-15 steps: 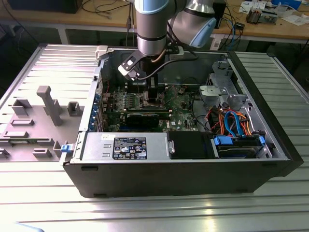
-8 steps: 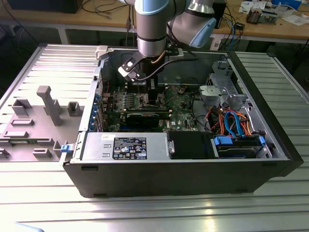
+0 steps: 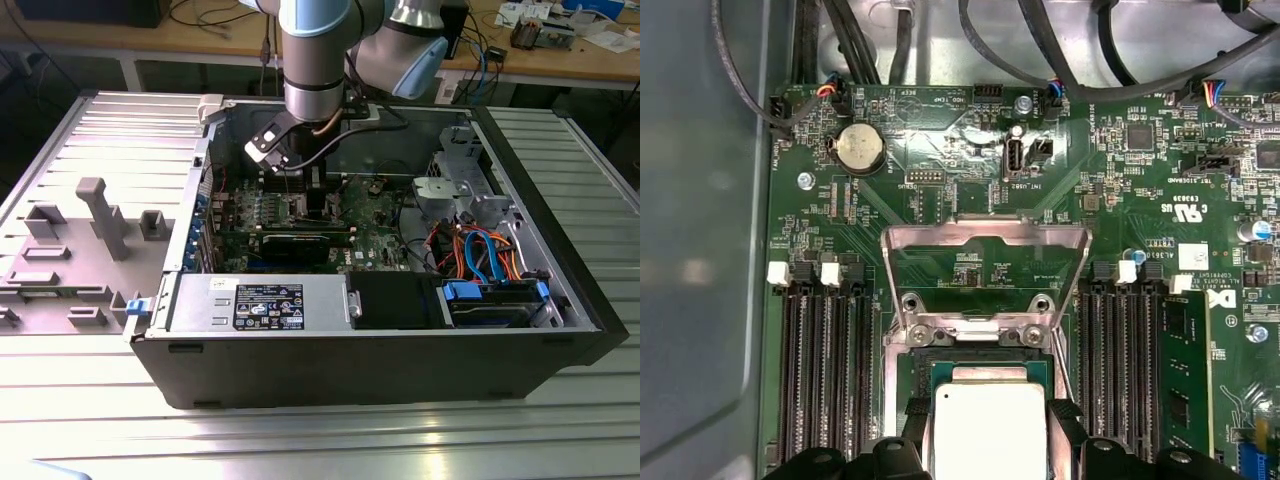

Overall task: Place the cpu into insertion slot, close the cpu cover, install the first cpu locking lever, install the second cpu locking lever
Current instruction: 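Place the cpu into insertion slot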

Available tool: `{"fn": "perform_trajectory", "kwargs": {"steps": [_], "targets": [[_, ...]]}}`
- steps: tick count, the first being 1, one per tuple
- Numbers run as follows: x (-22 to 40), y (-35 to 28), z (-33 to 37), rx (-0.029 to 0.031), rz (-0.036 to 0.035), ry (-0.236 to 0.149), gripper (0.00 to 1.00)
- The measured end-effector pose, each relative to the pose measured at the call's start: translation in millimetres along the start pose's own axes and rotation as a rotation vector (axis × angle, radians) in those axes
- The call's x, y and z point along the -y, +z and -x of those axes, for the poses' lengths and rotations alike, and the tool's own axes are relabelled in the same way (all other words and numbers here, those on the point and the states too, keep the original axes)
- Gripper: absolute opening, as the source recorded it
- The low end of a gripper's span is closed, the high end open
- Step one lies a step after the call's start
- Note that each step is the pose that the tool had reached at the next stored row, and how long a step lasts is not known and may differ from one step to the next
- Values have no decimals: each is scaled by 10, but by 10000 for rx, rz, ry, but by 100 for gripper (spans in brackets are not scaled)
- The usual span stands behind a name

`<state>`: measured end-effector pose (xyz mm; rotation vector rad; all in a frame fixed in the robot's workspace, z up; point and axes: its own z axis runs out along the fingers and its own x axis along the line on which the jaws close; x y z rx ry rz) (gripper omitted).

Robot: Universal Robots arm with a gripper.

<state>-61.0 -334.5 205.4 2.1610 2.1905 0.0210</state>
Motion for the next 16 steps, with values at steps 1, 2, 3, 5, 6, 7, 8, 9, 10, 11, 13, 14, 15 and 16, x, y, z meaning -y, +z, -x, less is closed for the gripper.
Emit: {"fn": "perform_trajectory", "kwargs": {"steps": [1, 2, 3, 5, 6, 7, 8, 9, 10, 11, 13, 14, 15, 16], "targets": [[1, 0, -6, 0, -1, 3, 55], [0, -1, -9, 1, -1, 3, 55], [0, -1, -12, 2, -1, 6, 55], [0, 2, -21, 0, -1, 22, 55], [0, 7, -21, -5, -3, 34, 55], [1, 21, -22, -19, -3, 73, 55], [2, 38, -23, -21, -4, 83, 55], [1, 45, -23, -21, -5, 83, 55], [-1, 48, -23, -22, -4, 82, 55], [-1, 53, -23, -22, -5, 83, 55], [-1, 62, -24, -23, -4, 84, 55], [-1, 68, -24, -20, -5, 83, 55], [-1, 71, -24, -18, -7, 80, 55], [-1, 75, -25, -17, -7, 67, 55]]}}
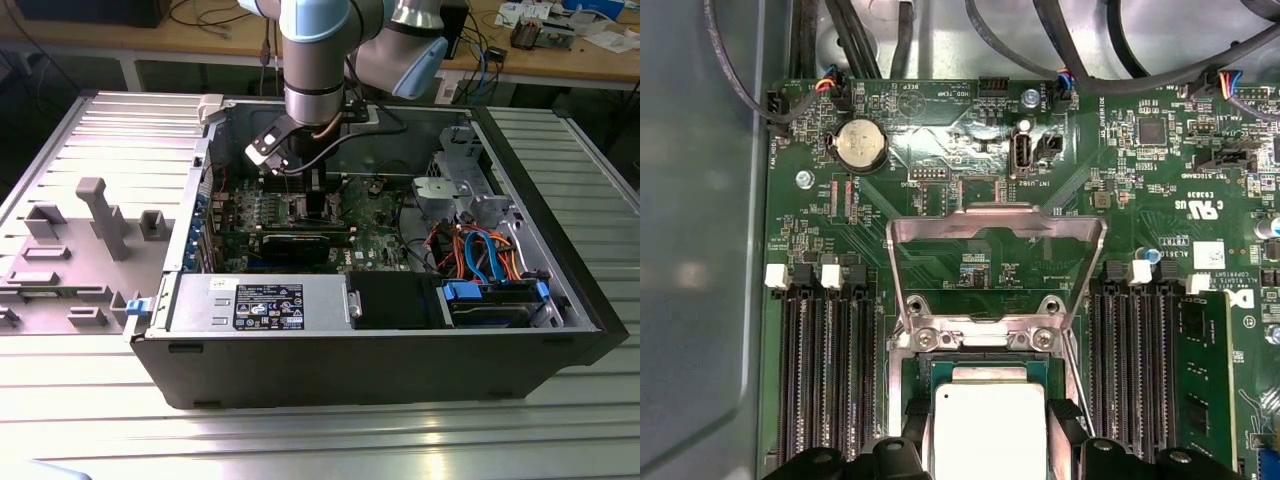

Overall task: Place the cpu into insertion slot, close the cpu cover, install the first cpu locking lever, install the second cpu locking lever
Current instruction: 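Place the cpu into insertion slot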

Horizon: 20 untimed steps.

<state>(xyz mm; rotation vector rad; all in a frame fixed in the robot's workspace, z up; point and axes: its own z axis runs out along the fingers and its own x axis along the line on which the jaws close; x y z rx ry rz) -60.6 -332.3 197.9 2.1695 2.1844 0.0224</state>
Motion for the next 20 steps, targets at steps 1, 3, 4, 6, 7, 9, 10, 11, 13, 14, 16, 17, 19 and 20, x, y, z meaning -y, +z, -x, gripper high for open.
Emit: {"fn": "perform_trajectory", "kwargs": {"steps": [1, 3, 4, 6, 7, 9, 10, 11, 13, 14, 16, 17, 19, 20], "targets": [[0, 2, 0, -1, 0, -15, 55], [0, 3, -1, -4, 2, -21, 55], [0, 4, -2, -7, 4, -23, 55], [0, 4, -2, -7, 4, -26, 55], [0, 4, -2, -8, 5, -27, 55], [0, 4, -2, -8, 5, -30, 55], [0, 4, -2, -8, 4, -31, 55], [0, 5, -2, -8, 7, -31, 55], [0, 7, -2, -13, 7, -31, 55], [0, 6, -2, -10, 6, -31, 62], [0, 7, -4, -20, 3, -31, 62], [1, 9, -10, -31, 5, -27, 62], [0, 14, -19, -57, 5, -23, 62], [0, 15, -20, -67, 4, -22, 62]]}}
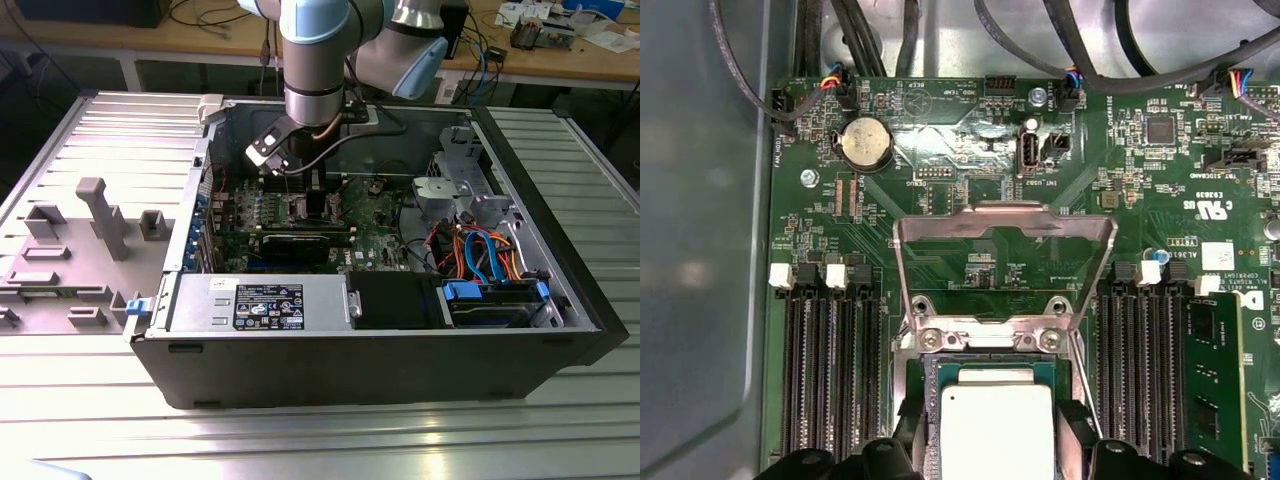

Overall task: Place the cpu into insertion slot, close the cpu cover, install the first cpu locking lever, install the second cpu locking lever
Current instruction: 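Place the cpu into insertion slot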

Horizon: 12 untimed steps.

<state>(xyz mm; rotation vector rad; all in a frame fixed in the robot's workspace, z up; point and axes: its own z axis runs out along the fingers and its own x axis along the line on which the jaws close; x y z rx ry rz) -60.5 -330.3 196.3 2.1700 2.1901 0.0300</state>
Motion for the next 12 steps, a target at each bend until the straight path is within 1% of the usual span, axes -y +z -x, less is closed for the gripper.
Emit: {"fn": "perform_trajectory", "kwargs": {"steps": [2, 3, 7, 8, 9, 10, 12], "targets": [[1, 7, -1, -43, -1, 10, 62], [2, 9, -1, -50, -1, 12, 62], [1, 12, -2, -53, -1, 17, 62], [1, 14, -3, -64, 3, 18, 62], [0, 14, -3, -60, 4, 19, 63], [1, 14, -3, -58, 3, 19, 69], [1, 12, -2, -54, 0, 19, 69]]}}
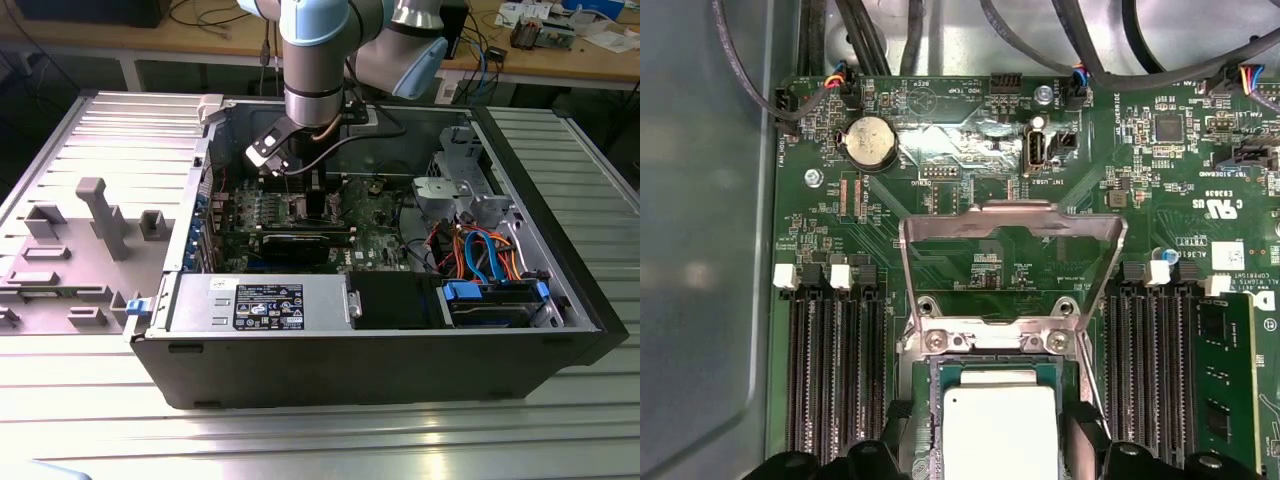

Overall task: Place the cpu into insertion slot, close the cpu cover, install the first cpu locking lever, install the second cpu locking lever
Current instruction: 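Place the cpu into insertion slot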

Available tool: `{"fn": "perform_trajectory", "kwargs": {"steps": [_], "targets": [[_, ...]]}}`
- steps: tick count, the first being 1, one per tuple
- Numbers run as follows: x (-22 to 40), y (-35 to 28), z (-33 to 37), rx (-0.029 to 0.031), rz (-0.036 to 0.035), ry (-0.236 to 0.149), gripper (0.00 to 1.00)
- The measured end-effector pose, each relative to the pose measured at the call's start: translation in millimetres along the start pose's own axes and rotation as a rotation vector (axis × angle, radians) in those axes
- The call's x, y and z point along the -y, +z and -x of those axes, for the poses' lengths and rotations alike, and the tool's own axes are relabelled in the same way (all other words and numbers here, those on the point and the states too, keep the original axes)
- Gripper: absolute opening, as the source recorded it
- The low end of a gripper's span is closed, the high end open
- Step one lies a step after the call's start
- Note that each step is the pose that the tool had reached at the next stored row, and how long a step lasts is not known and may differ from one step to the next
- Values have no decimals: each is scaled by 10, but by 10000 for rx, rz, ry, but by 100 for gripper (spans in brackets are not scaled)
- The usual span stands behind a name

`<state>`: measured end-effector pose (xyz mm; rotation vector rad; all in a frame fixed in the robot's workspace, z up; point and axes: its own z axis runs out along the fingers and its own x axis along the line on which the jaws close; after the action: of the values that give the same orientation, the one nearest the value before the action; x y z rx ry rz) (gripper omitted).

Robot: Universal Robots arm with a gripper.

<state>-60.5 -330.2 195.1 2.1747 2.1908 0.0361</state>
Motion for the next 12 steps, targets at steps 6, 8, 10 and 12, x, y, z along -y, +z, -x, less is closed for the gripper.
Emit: {"fn": "perform_trajectory", "kwargs": {"steps": [6, 8, 10, 12], "targets": [[-4, -5, 2, 7, -6, 3, 57], [-9, -2, 0, 1, -2, 8, 57], [-11, 0, 0, 4, -1, 12, 57], [-12, 10, 0, 31, -4, 9, 57]]}}
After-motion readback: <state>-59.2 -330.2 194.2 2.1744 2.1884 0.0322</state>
